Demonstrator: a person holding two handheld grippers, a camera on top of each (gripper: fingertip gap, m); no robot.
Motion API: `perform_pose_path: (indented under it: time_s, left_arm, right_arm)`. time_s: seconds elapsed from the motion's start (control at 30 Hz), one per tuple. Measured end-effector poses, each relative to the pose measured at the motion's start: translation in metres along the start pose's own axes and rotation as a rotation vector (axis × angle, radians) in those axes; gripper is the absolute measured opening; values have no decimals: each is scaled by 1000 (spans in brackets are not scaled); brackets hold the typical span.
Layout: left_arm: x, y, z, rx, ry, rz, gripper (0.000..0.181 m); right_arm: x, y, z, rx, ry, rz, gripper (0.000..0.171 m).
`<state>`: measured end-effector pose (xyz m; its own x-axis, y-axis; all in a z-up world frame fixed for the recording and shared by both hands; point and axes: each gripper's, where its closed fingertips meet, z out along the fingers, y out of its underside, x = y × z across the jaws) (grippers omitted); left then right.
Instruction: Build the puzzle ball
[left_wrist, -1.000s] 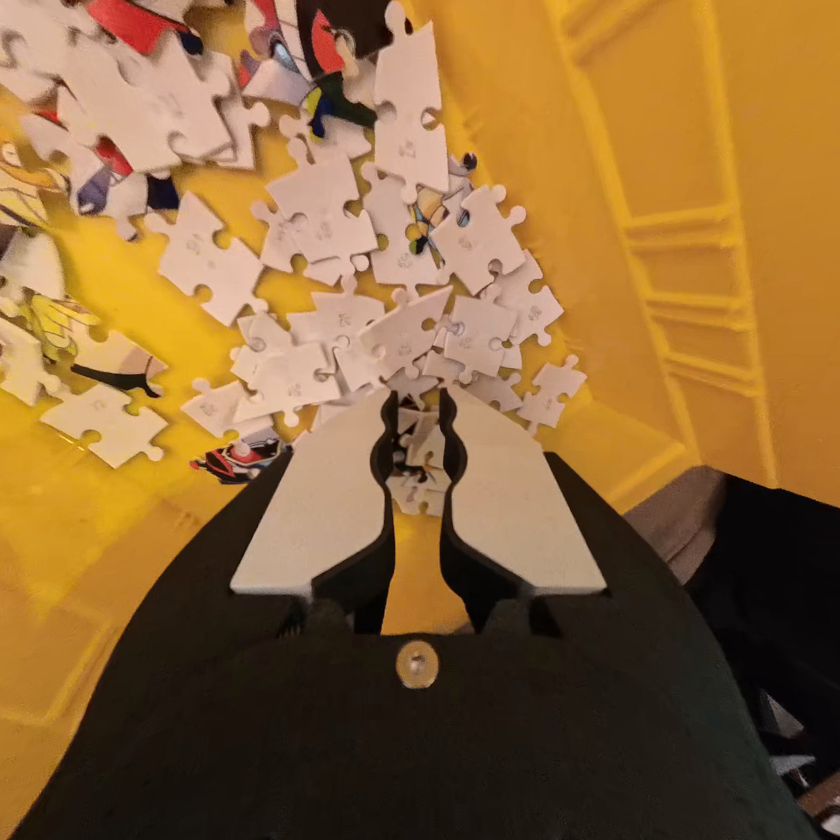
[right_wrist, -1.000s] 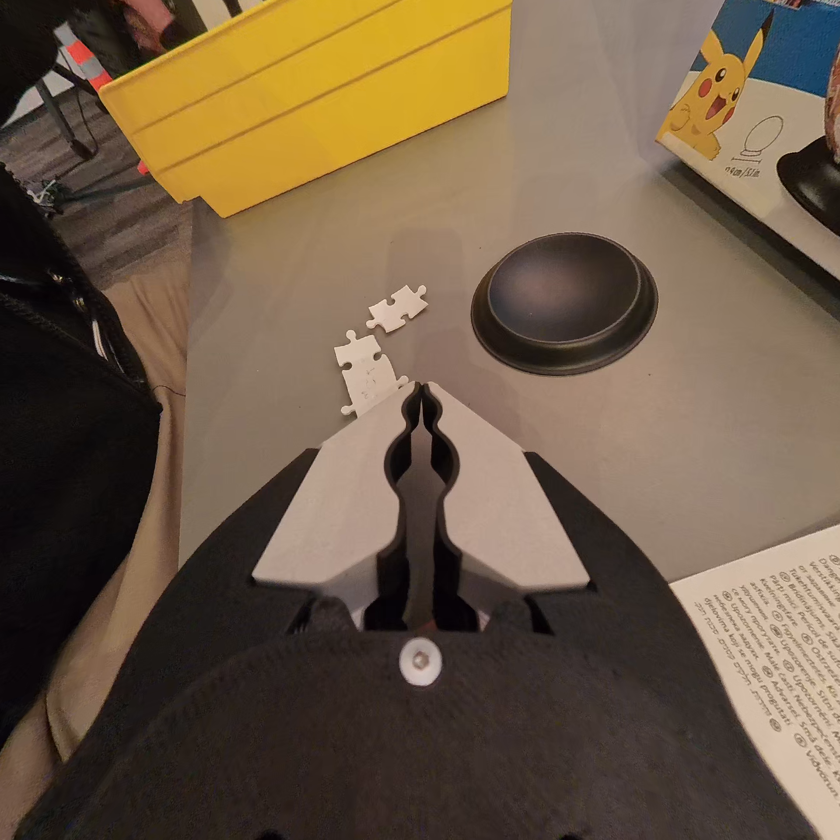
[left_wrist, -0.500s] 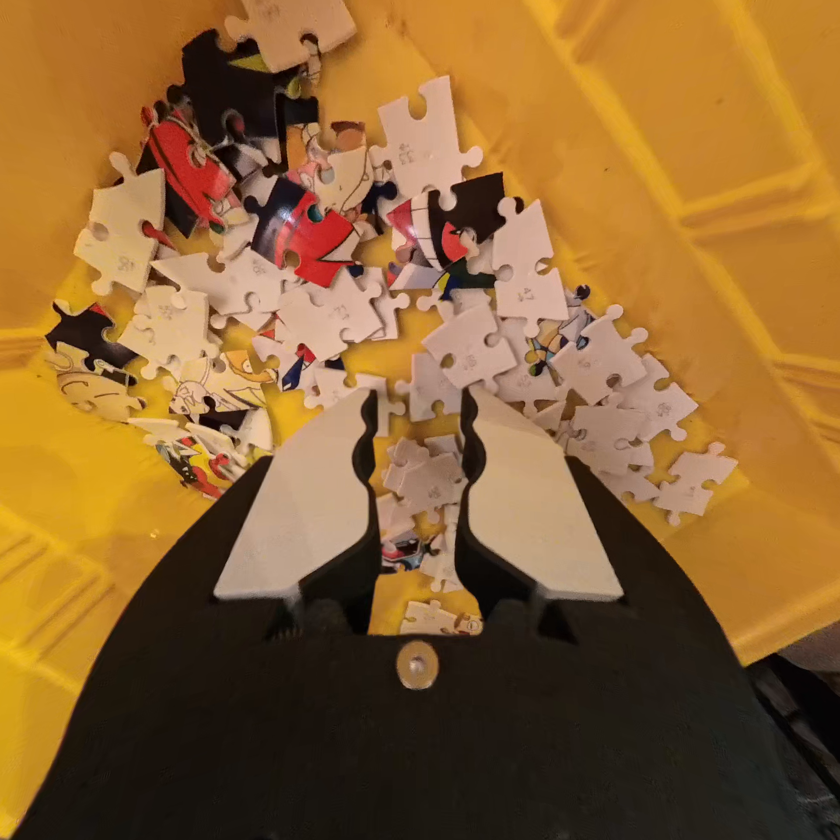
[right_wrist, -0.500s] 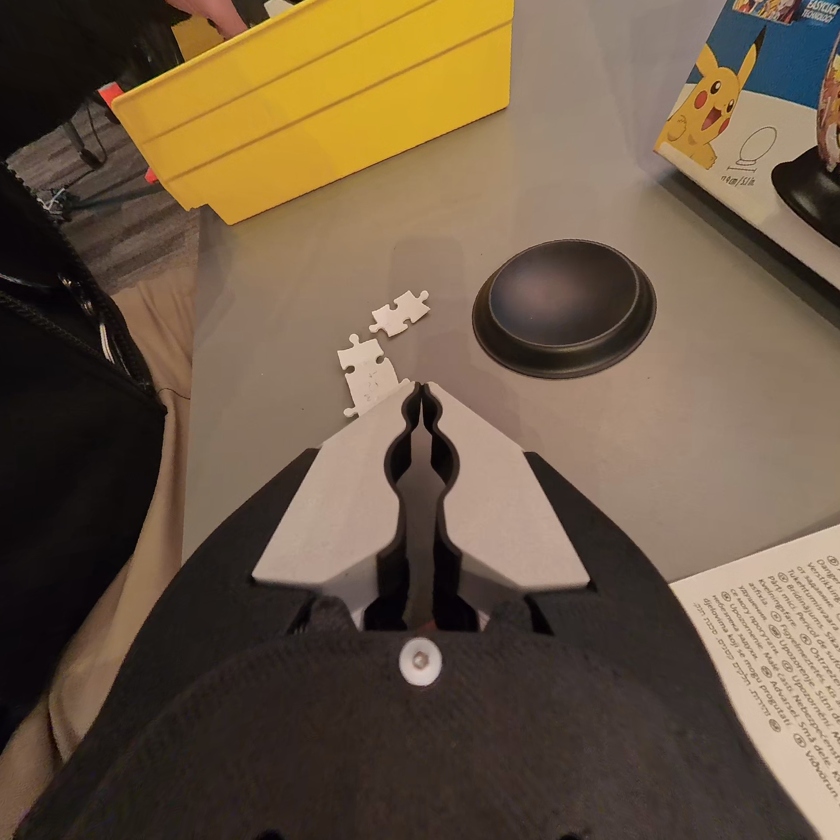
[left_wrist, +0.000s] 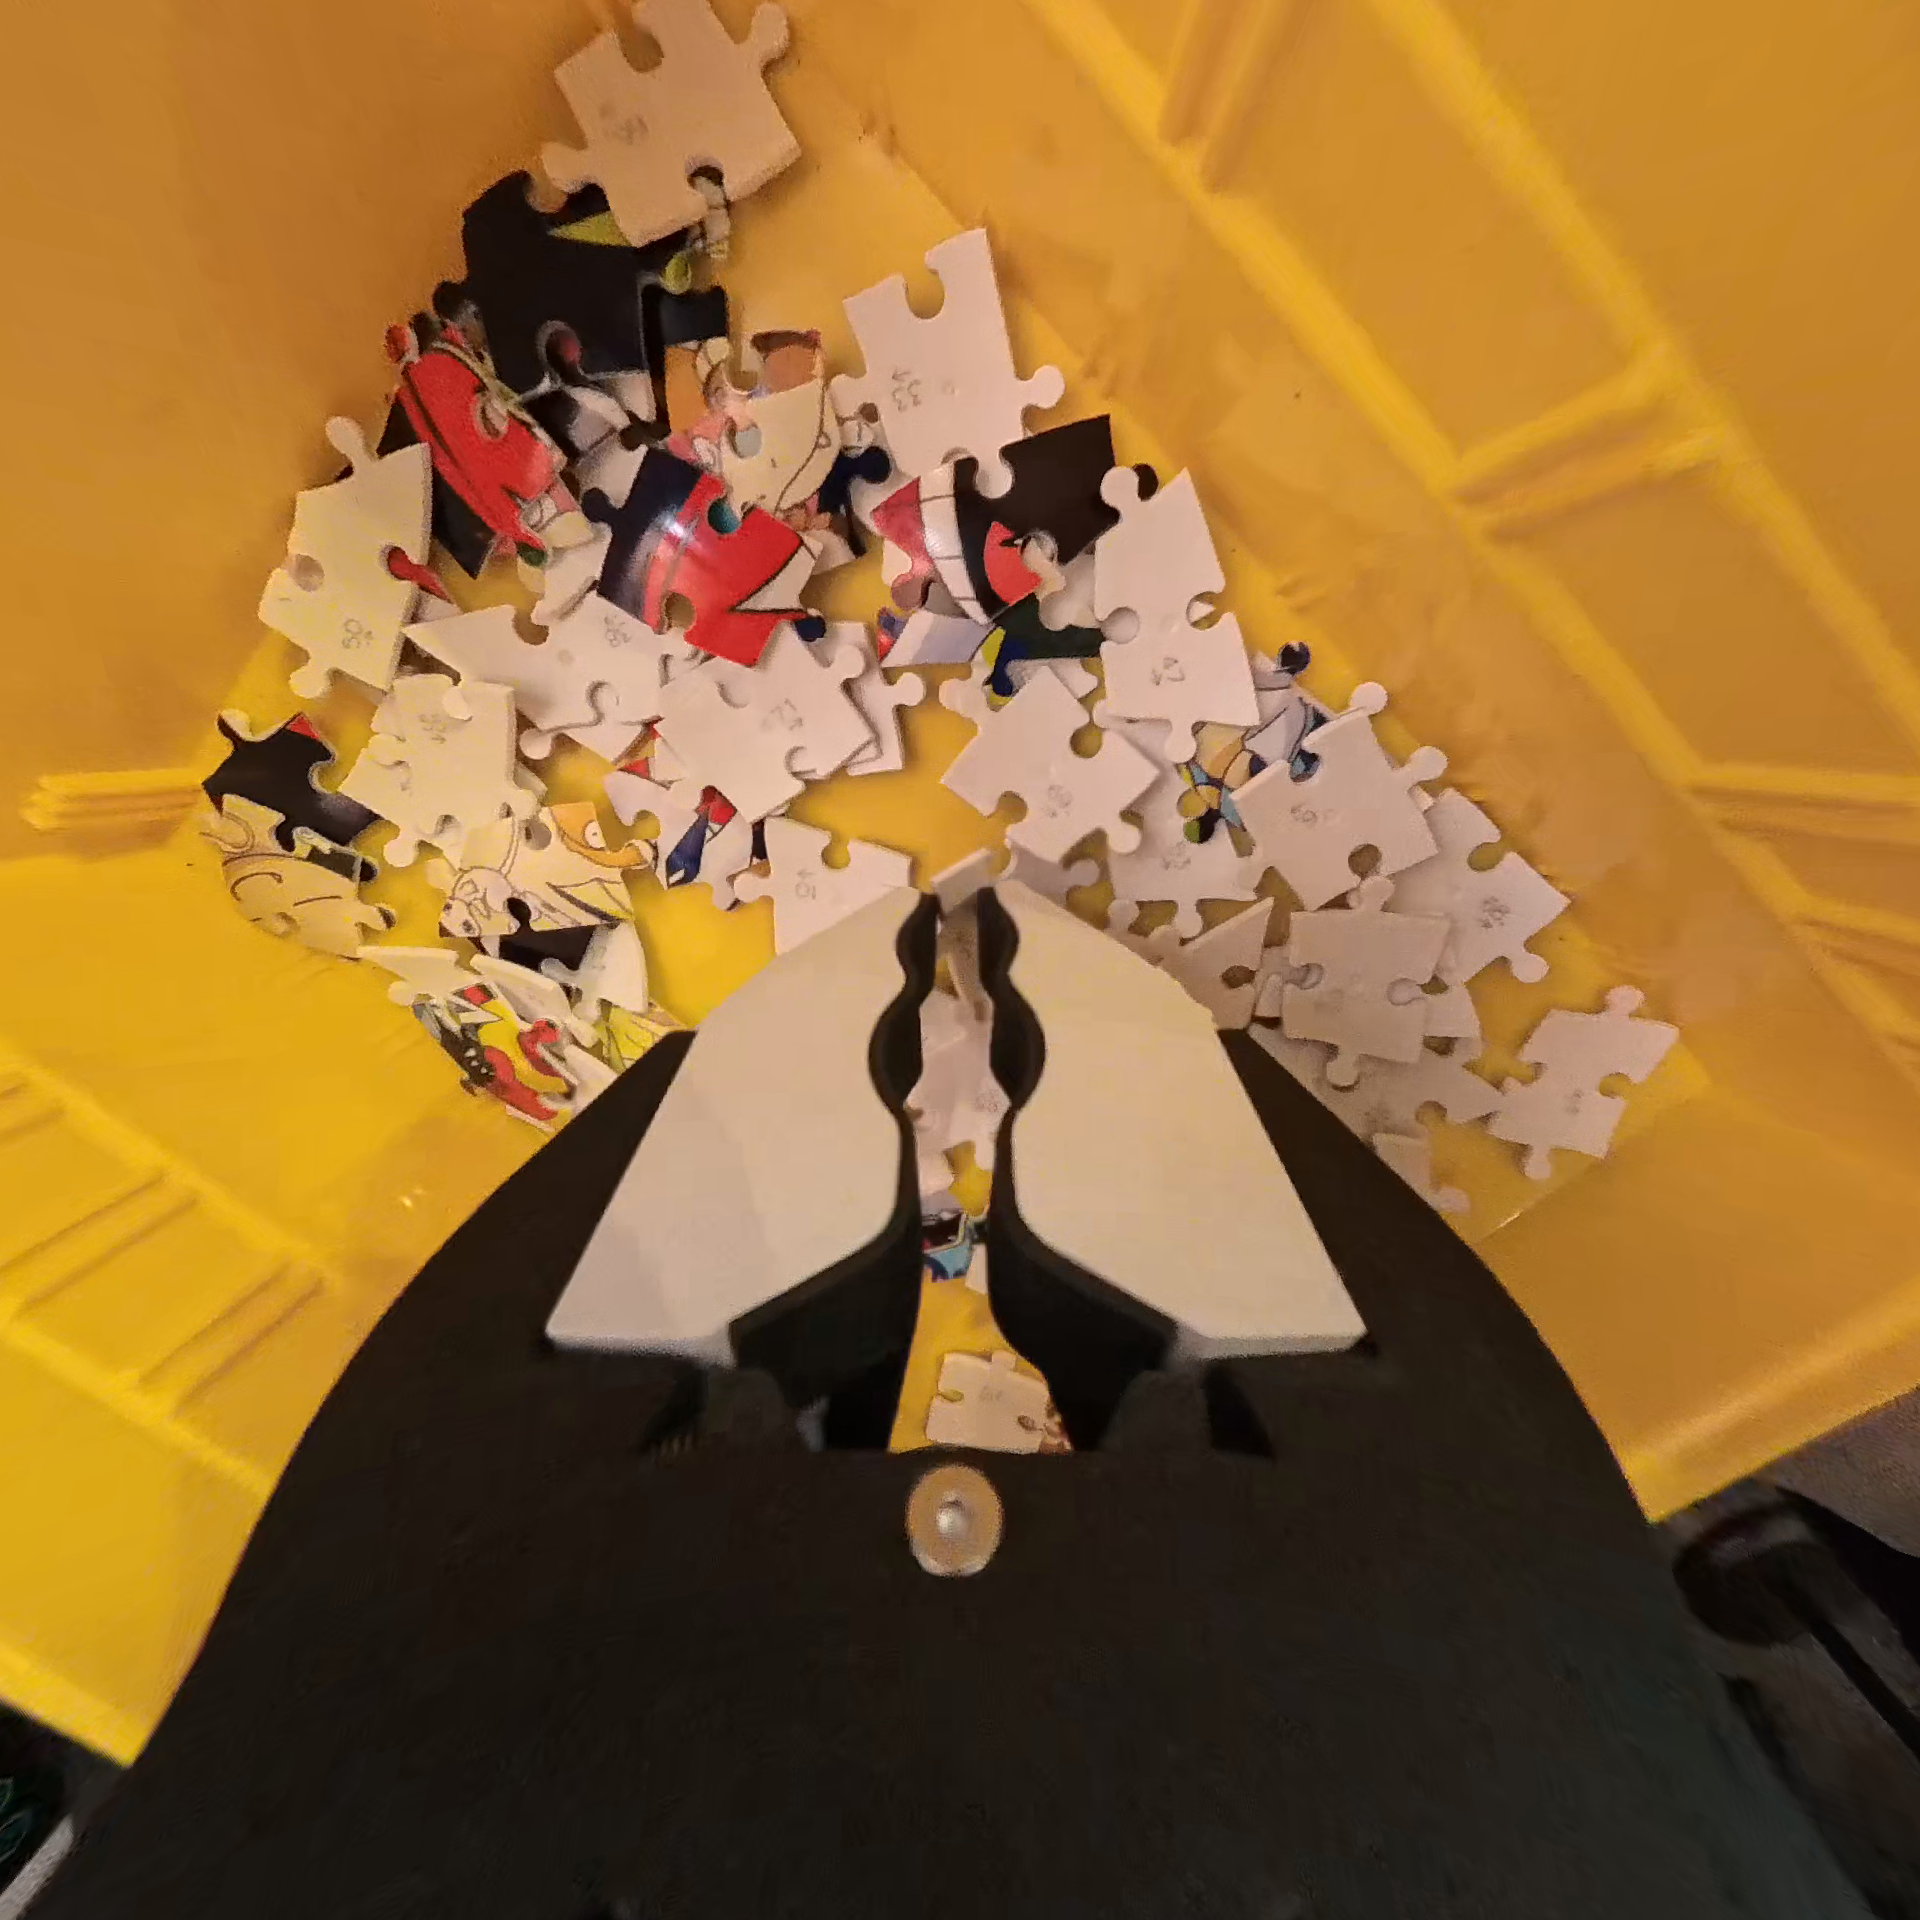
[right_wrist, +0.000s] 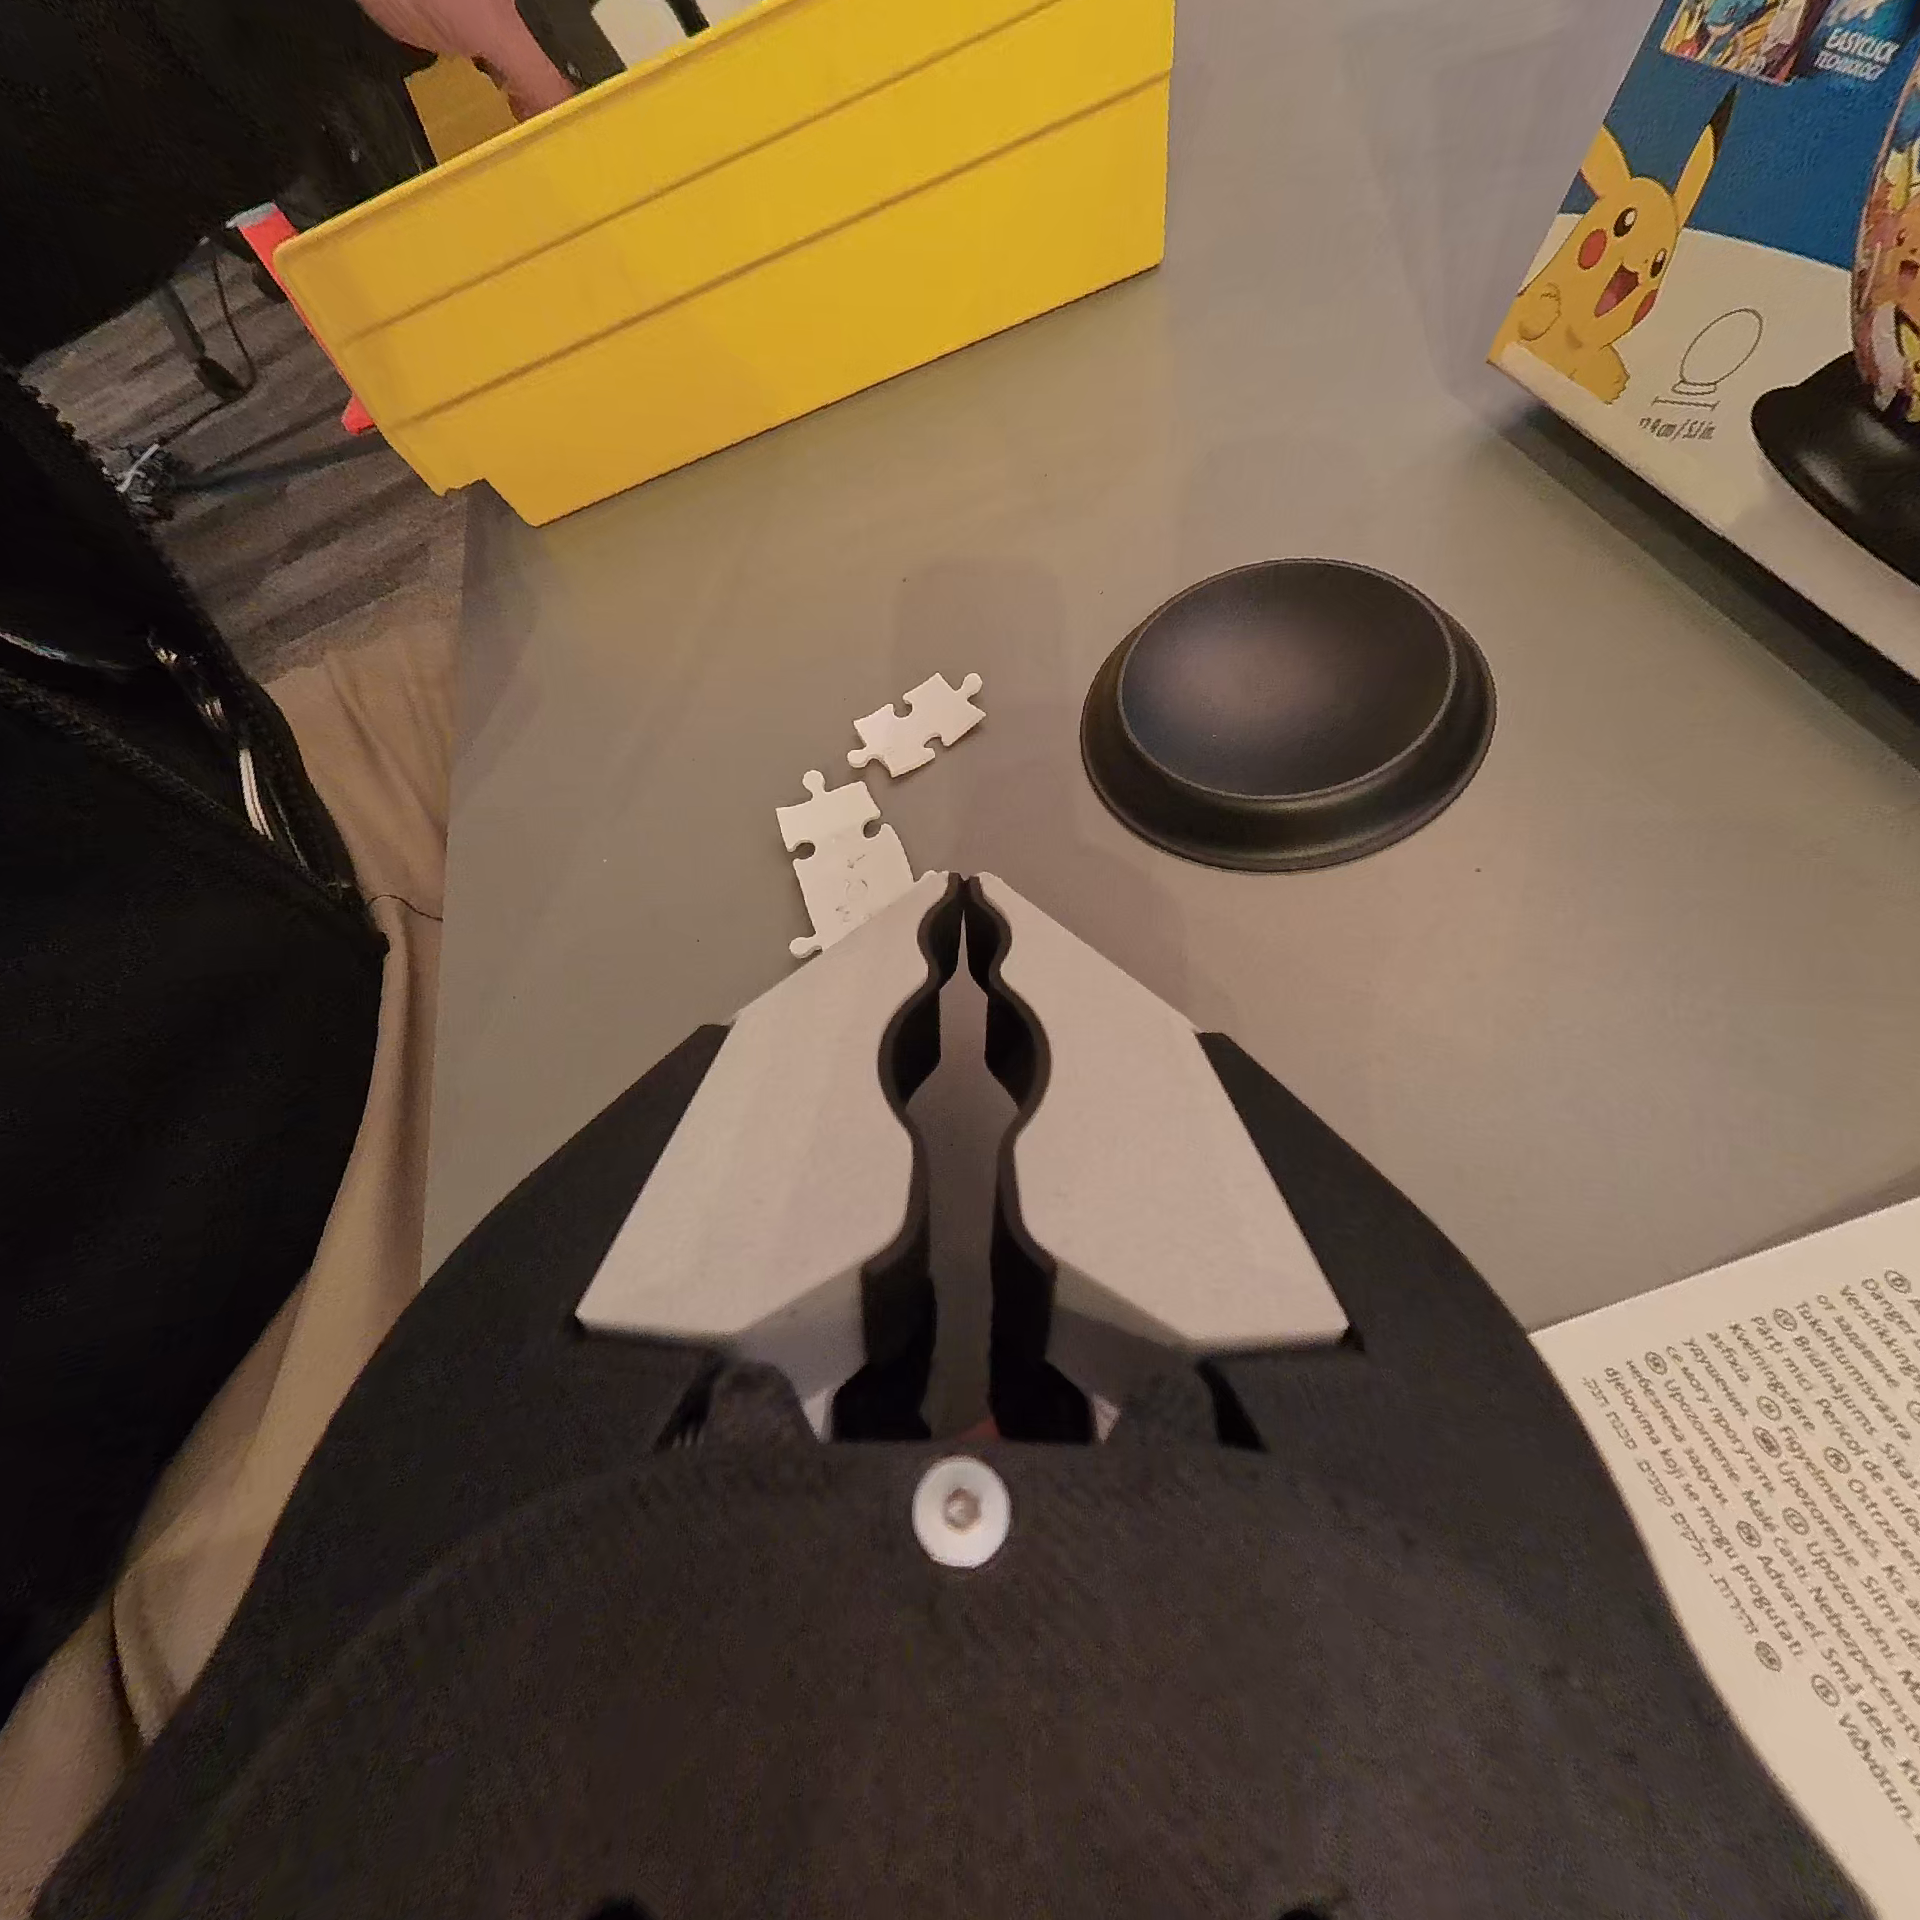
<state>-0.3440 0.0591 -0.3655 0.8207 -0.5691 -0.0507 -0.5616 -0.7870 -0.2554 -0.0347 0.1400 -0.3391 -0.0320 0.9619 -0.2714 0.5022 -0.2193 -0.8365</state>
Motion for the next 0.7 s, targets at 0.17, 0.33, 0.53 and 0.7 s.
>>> perform_pose_path:
  time_s: [0.17, 0.33, 0.53, 0.7]
  left_arm:
    - [-2, 2, -12, 44, -21, -26, 3]
    - [-8, 1, -37, 101, -58, -74, 2]
    - [-2, -26, -87, 250, -78, -125, 2]
    - [29, -72, -125, 384, -29, -87, 2]
  right_arm:
    - [0, 0, 0, 2, 0, -3, 0]
    - [-1, -1, 0, 6, 1, -8, 0]
    - [-2, -1, -1, 14, 0, -16, 0]
    - [-2, -3, -3, 24, -1, -21, 0]
